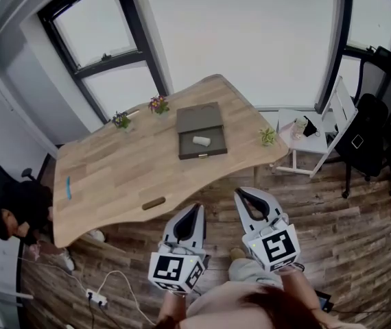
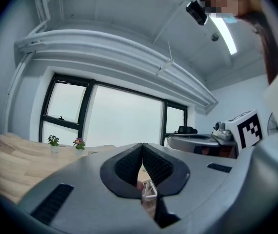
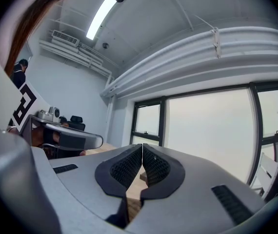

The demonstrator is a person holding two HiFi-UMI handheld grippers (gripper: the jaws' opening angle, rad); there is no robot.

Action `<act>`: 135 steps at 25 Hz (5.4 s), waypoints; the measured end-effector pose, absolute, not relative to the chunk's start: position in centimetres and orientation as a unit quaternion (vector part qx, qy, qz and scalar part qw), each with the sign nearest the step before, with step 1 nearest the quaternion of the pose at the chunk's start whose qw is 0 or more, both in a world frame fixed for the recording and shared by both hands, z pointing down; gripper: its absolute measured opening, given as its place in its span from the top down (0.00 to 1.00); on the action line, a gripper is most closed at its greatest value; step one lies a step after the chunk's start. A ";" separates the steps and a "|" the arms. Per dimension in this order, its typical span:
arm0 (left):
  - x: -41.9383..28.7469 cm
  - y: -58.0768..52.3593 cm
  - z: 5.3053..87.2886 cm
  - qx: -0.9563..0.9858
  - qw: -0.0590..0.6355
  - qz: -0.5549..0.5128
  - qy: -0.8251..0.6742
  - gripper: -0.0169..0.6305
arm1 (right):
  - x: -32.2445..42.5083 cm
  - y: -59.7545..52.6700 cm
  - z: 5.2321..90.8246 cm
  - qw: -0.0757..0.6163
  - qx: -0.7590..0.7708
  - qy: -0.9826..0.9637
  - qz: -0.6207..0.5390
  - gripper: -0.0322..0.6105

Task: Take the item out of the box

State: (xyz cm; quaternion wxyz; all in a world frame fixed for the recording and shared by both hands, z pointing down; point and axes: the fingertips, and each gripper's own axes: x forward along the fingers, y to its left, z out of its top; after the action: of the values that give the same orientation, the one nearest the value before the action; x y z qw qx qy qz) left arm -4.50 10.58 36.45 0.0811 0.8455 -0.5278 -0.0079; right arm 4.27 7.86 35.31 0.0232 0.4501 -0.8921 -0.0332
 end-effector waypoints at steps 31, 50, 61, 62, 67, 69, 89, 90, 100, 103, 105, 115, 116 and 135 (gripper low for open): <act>-4.3 -2.6 38.0 0.812 0.094 0.004 -0.577 0.97 | 4.0 -6.5 37.8 0.049 0.376 -0.925 -0.018 0.95; -8.3 -10.8 39.2 0.817 0.097 0.013 -0.568 0.97 | -0.3 -14.8 40.6 0.081 0.373 -0.924 0.001 0.95; -9.8 -14.5 40.3 0.832 0.109 0.015 -0.543 0.97 | -2.8 -18.1 42.5 0.111 0.369 -0.923 0.008 0.94; -9.9 -14.9 40.5 0.834 0.109 0.017 -0.540 0.97 | -3.0 -18.4 42.6 0.114 0.369 -0.922 0.008 0.94; -10.7 -16.5 41.5 0.840 0.113 0.024 -0.531 0.97 | -4.0 -19.7 43.9 0.132 0.369 -0.920 0.015 0.91; -11.0 -17.2 41.9 0.841 0.120 0.025 -0.527 0.97 | -4.4 -20.3 44.7 0.140 0.370 -0.918 0.022 0.89; -13.5 -21.5 45.4 0.854 0.151 0.031 -0.498 0.97 | -6.6 -24.5 53.4 0.240 0.376 -0.893 0.052 0.81; -13.6 -21.6 45.5 0.854 0.151 0.031 -0.497 0.97 | -6.7 -24.7 53.8 0.244 0.376 -0.892 0.052 0.81; -13.8 -23.0 46.5 0.850 0.166 0.030 -0.499 0.97 | -7.0 -26.3 57.8 0.287 0.362 -0.885 0.058 0.78; -13.8 -23.6 46.9 0.846 0.168 0.035 -0.505 0.97 | -7.1 -26.6 59.2 0.303 0.349 -0.885 0.063 0.76; -13.9 -24.1 47.0 0.843 0.172 0.034 -0.509 0.97 | -7.1 -27.0 60.0 0.312 0.341 -0.884 0.066 0.75; -14.3 -26.3 47.6 0.830 0.180 0.035 -0.527 0.97 | -6.8 -28.5 63.2 0.356 0.305 -0.880 0.073 0.74; -14.3 -26.4 47.7 0.828 0.181 0.036 -0.529 0.97 | -6.8 -28.6 63.6 0.362 0.301 -0.879 0.074 0.74; -15.2 -29.5 48.8 0.795 0.202 0.030 -0.571 0.97 | -7.4 -30.0 68.2 0.464 0.192 -0.862 0.072 0.73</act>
State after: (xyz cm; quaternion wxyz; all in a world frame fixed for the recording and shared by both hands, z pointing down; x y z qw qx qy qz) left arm -15.23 -29.49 48.81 0.2019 0.7953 -0.5707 0.0302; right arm -7.39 -29.99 68.19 0.4643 0.1915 -0.8617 0.0720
